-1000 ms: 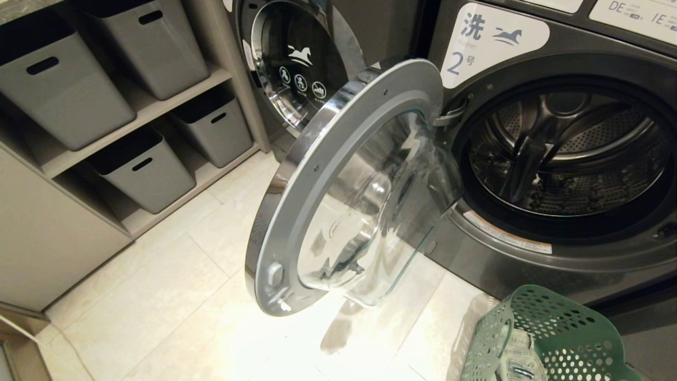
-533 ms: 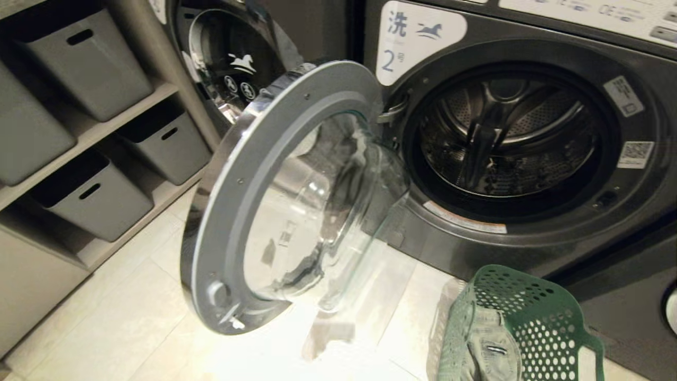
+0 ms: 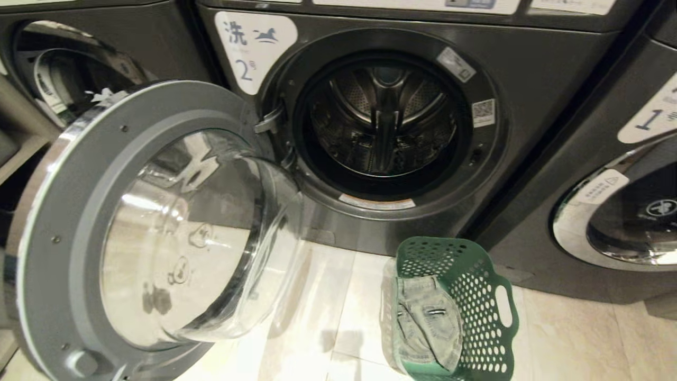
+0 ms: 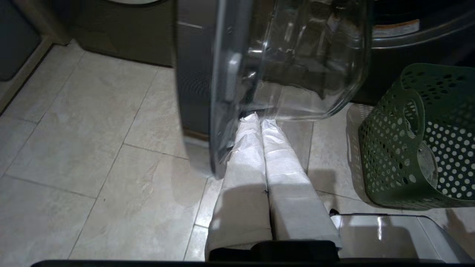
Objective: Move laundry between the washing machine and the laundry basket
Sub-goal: Close the washing machine door with the left hand
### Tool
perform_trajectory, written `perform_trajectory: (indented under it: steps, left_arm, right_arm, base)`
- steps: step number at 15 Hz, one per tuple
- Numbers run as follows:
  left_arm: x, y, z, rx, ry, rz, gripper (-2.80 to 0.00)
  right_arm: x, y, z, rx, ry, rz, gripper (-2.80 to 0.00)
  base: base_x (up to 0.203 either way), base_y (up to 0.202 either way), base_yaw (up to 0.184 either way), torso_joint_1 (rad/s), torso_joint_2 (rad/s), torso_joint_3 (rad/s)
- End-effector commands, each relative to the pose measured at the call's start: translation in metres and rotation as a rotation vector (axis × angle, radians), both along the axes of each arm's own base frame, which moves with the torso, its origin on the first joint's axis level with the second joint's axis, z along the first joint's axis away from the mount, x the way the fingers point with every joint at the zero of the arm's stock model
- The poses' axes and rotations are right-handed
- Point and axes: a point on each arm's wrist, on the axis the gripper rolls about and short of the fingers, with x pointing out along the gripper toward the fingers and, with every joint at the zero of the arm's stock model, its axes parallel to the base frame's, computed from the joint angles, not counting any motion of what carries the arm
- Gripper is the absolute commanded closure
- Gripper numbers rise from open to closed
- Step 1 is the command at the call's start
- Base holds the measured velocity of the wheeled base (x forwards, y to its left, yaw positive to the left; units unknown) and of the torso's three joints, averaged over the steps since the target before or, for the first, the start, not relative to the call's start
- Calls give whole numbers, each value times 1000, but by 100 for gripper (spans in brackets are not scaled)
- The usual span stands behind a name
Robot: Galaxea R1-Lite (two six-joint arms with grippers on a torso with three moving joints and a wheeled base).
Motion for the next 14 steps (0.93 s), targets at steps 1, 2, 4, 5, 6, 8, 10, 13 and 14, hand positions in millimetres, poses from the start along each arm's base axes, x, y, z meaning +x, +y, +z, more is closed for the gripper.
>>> perform_trajectory:
  steps: [1, 2, 4, 5, 6, 8, 10, 13, 14]
  left_arm:
    - [0, 0, -1, 0, 4, 0, 0]
    - [0, 0, -1, 0, 4, 0, 0]
    - [0, 0, -1, 0, 4, 0, 0]
    - [0, 0, -1, 0, 4, 0, 0]
    - [0, 0, 0, 0, 3, 0, 0]
    - [0, 0, 0, 0, 3, 0, 0]
    - [0, 0, 0, -2, 3, 0, 0]
    - [0, 0, 0, 0, 3, 0, 0]
    - [0, 0, 0, 0, 3, 0, 0]
  right_arm:
    - [0, 0, 0, -2, 2, 0, 0]
    - [0, 0, 0, -3, 3, 0, 0]
    - [0, 0, 0, -3, 1, 0, 0]
    - [0, 0, 0, -3, 1, 0, 0]
    - [0, 0, 0, -3, 3, 0, 0]
    - [0, 0, 0, 0, 1, -1, 0]
    - [0, 0, 0, 4, 2, -1, 0]
    - [0, 0, 0, 8, 2, -1, 0]
    - [0, 0, 0, 8, 2, -1, 0]
  base:
    - [-5, 5, -172, -1, 2, 3]
    - [-2, 8, -176, 2, 0, 0]
    - [0, 7, -173, 1, 4, 4]
    - [-1, 8, -171, 0, 7, 2]
    - [-2, 4, -167, -2, 2, 2]
    - [2, 7, -118, 1, 3, 1]
    - [-1, 0, -27, 2, 0, 3]
    - [0, 0, 0, 0, 0, 0]
    - [0, 0, 0, 0, 0, 0]
